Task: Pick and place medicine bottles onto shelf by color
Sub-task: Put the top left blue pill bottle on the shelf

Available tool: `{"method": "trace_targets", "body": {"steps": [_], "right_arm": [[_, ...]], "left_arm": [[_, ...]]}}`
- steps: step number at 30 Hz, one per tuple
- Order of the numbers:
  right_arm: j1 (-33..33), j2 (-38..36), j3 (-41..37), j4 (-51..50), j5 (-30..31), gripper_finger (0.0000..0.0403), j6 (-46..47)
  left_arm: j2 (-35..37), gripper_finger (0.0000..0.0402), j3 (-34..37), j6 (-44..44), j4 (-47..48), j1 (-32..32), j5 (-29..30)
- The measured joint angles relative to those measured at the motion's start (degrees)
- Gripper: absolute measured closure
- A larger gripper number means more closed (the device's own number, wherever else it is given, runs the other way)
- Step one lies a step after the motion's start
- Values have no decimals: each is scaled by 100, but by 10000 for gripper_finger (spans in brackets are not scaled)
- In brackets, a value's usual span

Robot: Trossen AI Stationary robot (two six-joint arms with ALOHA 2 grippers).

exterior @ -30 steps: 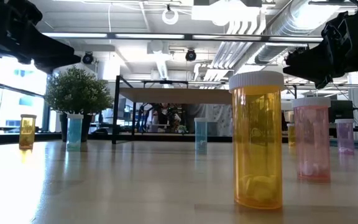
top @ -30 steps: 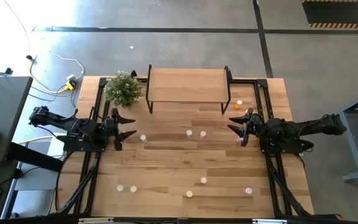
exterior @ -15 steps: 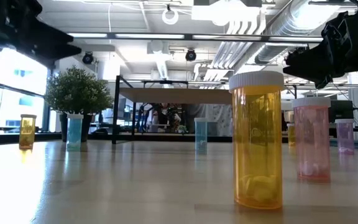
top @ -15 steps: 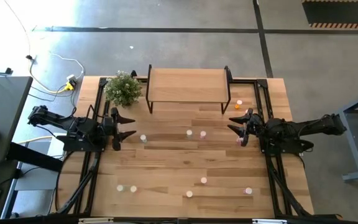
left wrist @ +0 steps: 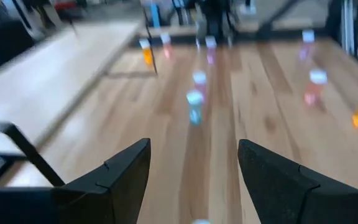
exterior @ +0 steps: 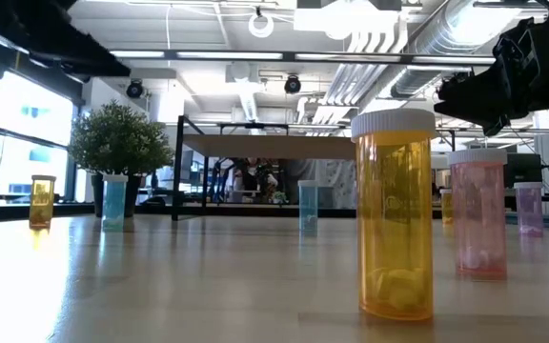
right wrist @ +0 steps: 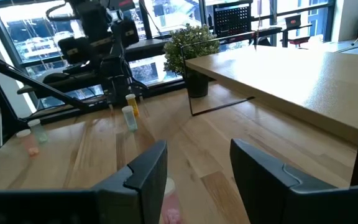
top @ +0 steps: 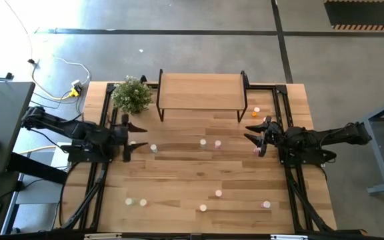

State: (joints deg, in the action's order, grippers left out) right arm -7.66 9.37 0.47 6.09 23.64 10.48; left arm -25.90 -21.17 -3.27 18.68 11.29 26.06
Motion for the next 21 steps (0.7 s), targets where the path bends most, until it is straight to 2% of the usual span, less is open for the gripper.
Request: {"method": "trace_targets", "body": {"steps": [8,21], "right_arm": [[0,0,0,-7,-1,235,0],[0,-1,-1,-34,-1,235,0]], "left_arm": [[-923,167,0,-157,133,2,-52],[-1963,167,0,-652,128,-2,-139]]}}
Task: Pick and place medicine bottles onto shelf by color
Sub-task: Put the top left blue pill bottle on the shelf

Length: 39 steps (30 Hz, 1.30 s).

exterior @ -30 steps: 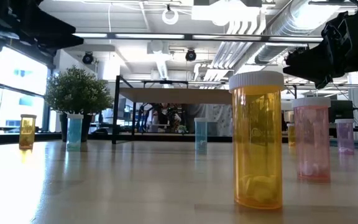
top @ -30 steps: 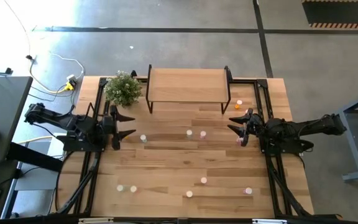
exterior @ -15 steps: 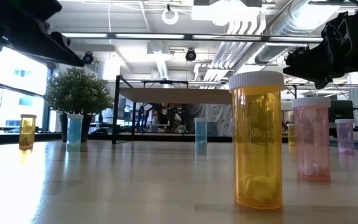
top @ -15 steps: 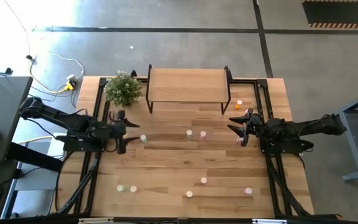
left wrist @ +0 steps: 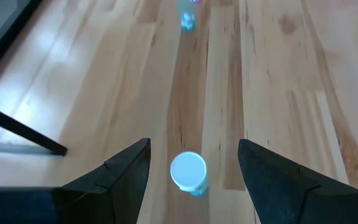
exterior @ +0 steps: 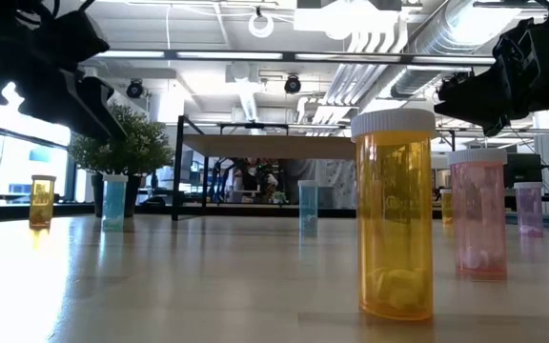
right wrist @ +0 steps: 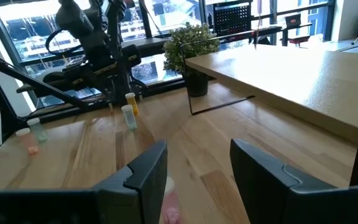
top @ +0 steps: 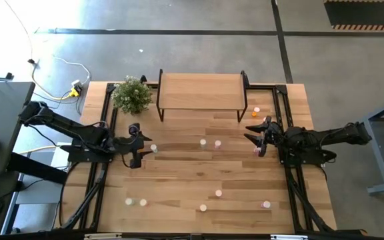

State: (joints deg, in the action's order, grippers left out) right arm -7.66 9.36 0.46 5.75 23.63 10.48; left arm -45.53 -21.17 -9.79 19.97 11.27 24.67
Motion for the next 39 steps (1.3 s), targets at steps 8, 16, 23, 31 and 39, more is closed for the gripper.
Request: {"method": "trace_targets", "body": {"steps": [8,16,23,31,39], "right_arm": [[0,1,-2,-1,1,235,0],[0,-1,0,-1,1,235,-1],[0,0,-1,-1,1,235,-2],[0,1,1,-1,-2,235,0],[0,1,-1,-3,0,235,0]], "left_arm": [[-445,167,-2,-460,-25,0,11],[-815,167,-4,-873,-149,0,169],[-1281,167,-4,-913,-377,-249,136],[-1686,168,-4,-915,-780,-489,-98],[-1942,196,-4,-980,-780,-564,-393]]}}
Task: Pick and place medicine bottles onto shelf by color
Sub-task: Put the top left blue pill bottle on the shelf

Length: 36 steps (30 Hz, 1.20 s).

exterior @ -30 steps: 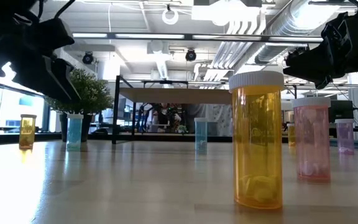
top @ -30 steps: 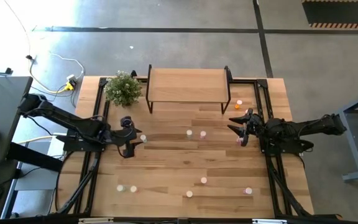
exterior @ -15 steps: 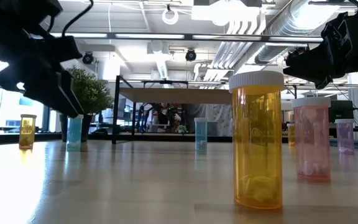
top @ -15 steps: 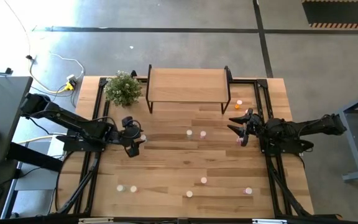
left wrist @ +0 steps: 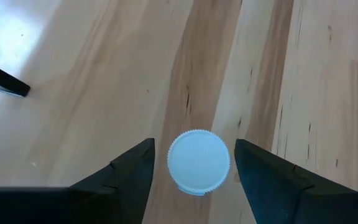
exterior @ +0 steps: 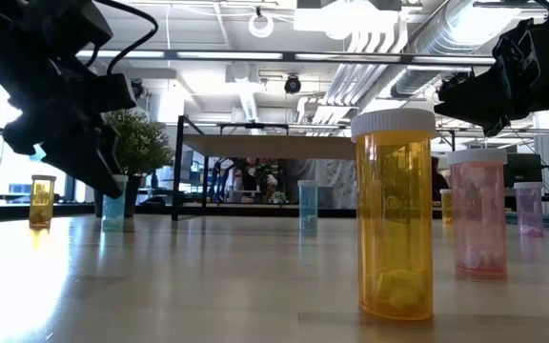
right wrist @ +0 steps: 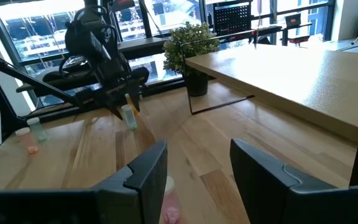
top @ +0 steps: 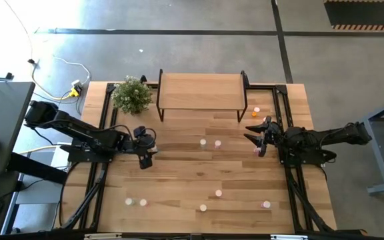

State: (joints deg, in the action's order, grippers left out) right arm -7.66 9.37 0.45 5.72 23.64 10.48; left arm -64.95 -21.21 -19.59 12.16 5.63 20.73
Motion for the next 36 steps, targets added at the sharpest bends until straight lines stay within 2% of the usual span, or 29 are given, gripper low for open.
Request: {"method": "trace_targets", "body": {"steps": [17,25,31,36], "right_arm": [[1,-1,1,-2,0,235,-1],[1,0,1,-4,0,235,0],[2,0,1,-4,0,235,-1],[2,-1,0,-13,-1,235,-2]], "left_arm": [[-21,293,0,21,-2,0,-66],[-19,293,0,14,-94,0,-158],[15,293,0,68,-716,-63,-414],[25,295,-50,92,-1102,-357,-708]]}}
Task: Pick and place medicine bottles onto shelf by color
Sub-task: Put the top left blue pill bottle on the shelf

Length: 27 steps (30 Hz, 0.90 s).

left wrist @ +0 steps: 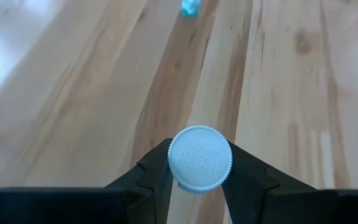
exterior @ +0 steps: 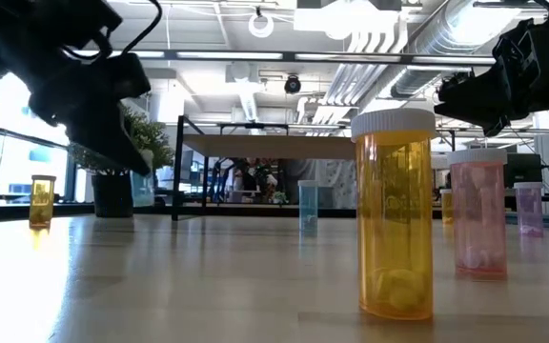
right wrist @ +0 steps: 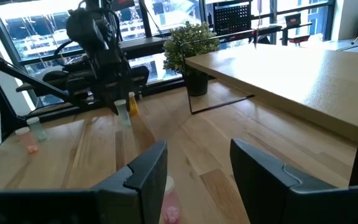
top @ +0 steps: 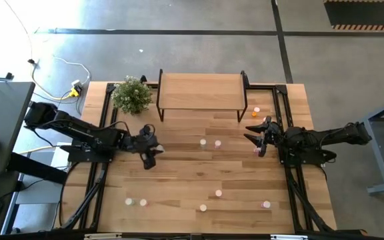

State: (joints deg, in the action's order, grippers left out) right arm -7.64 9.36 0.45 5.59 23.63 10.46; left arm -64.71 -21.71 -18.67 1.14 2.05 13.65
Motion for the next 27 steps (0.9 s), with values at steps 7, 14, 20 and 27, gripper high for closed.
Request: {"method": "trace_targets", "body": {"steps": [7,14,20,27], "right_arm": [[0,0,0,-25,1,235,1],[-1,1,1,-27,1,235,2],[-1,0,1,-27,1,235,1],[-2,-1,2,-27,1,235,0]], "left_arm": [[0,294,-687,839,123,-465,-273],[0,294,-1920,1870,926,-1201,-285],[0,294,-3063,2659,1503,-2109,-273],[-233,293,-4350,3035,1759,-3373,-267]]}}
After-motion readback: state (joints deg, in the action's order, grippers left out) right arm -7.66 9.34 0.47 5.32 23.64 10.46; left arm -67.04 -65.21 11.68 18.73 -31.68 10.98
